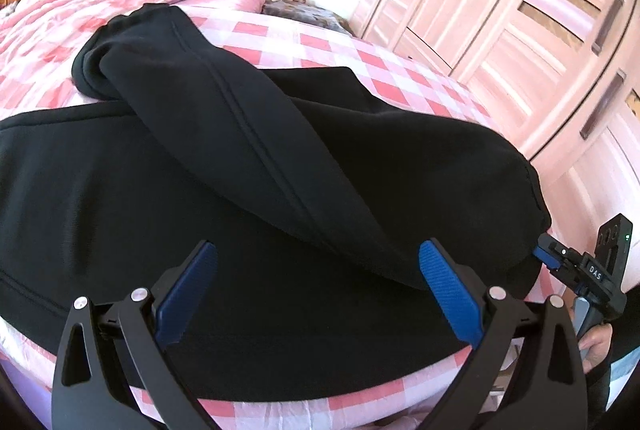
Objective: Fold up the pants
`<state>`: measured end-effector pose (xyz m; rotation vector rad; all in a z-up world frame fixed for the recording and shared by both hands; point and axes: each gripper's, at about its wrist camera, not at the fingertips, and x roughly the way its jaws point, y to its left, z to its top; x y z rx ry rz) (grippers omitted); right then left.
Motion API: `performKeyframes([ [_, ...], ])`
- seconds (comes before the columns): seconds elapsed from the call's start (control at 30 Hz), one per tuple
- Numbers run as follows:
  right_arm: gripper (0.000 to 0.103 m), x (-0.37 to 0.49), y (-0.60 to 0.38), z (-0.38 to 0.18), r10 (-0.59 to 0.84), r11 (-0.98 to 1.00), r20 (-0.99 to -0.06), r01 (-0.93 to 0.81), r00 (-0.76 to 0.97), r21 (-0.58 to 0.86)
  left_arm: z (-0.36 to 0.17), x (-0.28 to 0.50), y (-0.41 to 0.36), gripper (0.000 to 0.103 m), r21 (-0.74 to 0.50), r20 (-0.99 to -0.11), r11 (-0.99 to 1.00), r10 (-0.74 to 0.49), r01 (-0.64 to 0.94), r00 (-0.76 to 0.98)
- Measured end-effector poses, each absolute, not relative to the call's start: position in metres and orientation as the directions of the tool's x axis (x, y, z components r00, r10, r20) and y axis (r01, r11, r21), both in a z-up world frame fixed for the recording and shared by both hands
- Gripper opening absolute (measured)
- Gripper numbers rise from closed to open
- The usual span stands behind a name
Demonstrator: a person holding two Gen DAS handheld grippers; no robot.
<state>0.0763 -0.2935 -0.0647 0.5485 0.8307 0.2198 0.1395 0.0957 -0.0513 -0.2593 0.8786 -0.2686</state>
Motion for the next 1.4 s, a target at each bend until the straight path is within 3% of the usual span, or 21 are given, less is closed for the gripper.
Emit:
performKeyframes([
  [0.1, 0.064, 0.081, -0.293, -0.065, 0.381, 0.839, -0.642, 0.044, 0.665, 0.543, -0.05, 0.145, 0.095, 0.101, -0.331, -0.724, 0.936, -0.333, 0.118, 0.604],
  [0.17, 0.053, 0.077, -0.292, -0.063, 0.346, 0.858, -0.65, 0.054, 0.676, 0.511, -0.051, 0.151, 0.094, 0.101, -0.325, -0.738, 0.94, -0.319, 0.1, 0.595],
  [0.23, 0.02, 0.075, -0.294, -0.064, 0.332, 0.865, -0.648, 0.052, 0.686, 0.498, -0.051, 0.158, 0.094, 0.101, -0.341, -0.75, 0.937, -0.317, 0.072, 0.581],
  [0.33, 0.019, 0.076, -0.3, -0.071, 0.354, 0.844, -0.638, 0.061, 0.684, 0.533, -0.05, 0.169, 0.088, 0.101, -0.366, -0.762, 0.93, -0.326, 0.043, 0.559],
  [0.5, 0.02, 0.076, -0.298, -0.069, 0.351, 0.848, -0.641, 0.057, 0.683, 0.526, -0.056, 0.196, 0.068, 0.1, -0.273, -0.823, 0.962, -0.226, -0.015, 0.521],
  [0.53, 0.02, 0.076, -0.299, -0.07, 0.357, 0.845, -0.639, 0.057, 0.681, 0.532, -0.057, 0.199, 0.067, 0.094, -0.249, -0.831, 0.968, -0.2, -0.027, 0.52],
  [0.57, 0.02, 0.076, -0.3, -0.071, 0.363, 0.841, -0.636, 0.056, 0.681, 0.538, -0.058, 0.202, 0.067, 0.074, -0.214, -0.84, 0.976, -0.157, -0.05, 0.52],
  [0.6, 0.02, 0.079, -0.301, -0.071, 0.364, 0.84, -0.635, 0.053, 0.681, 0.539, -0.058, 0.202, 0.068, 0.062, -0.198, -0.842, 0.978, -0.137, -0.062, 0.522],
  [0.67, 0.019, 0.078, -0.3, -0.07, 0.357, 0.851, -0.633, 0.04, 0.687, 0.524, -0.056, 0.198, 0.073, 0.02, -0.172, -0.828, 0.983, -0.11, -0.062, 0.55],
  [0.7, 0.017, 0.077, -0.3, -0.069, 0.351, 0.857, -0.633, 0.035, 0.69, 0.513, -0.053, 0.194, 0.077, 0.01, -0.195, -0.812, 0.98, -0.135, -0.046, 0.568],
  [0.8, 0.009, 0.073, -0.302, -0.062, 0.358, 0.85, -0.609, 0.023, 0.708, 0.527, -0.031, 0.169, 0.081, 0.009, -0.176, -0.736, 0.984, -0.124, -0.011, 0.666],
  [1.0, 0.007, 0.058, -0.301, -0.029, 0.363, 0.855, -0.55, -0.034, 0.752, 0.518, 0.017, 0.106, 0.082, 0.009, -0.152, -0.595, 0.987, -0.139, 0.059, 0.791],
  [1.1, 0.007, 0.05, -0.305, -0.031, 0.352, 0.869, -0.583, -0.025, 0.732, 0.494, 0.011, 0.082, 0.079, 0.009, -0.126, -0.609, 0.988, -0.144, 0.085, 0.78],
  [1.23, 0.007, 0.044, -0.306, -0.055, 0.325, 0.886, -0.652, 0.021, 0.685, 0.463, -0.041, 0.073, 0.077, 0.009, -0.107, -0.704, 0.989, -0.148, 0.103, 0.694],
  [1.4, 0.006, 0.037, -0.303, -0.048, 0.293, 0.898, -0.642, 0.027, 0.708, 0.44, -0.065, 0.075, 0.073, 0.009, -0.093, -0.714, 0.99, -0.142, 0.108, 0.685],
])
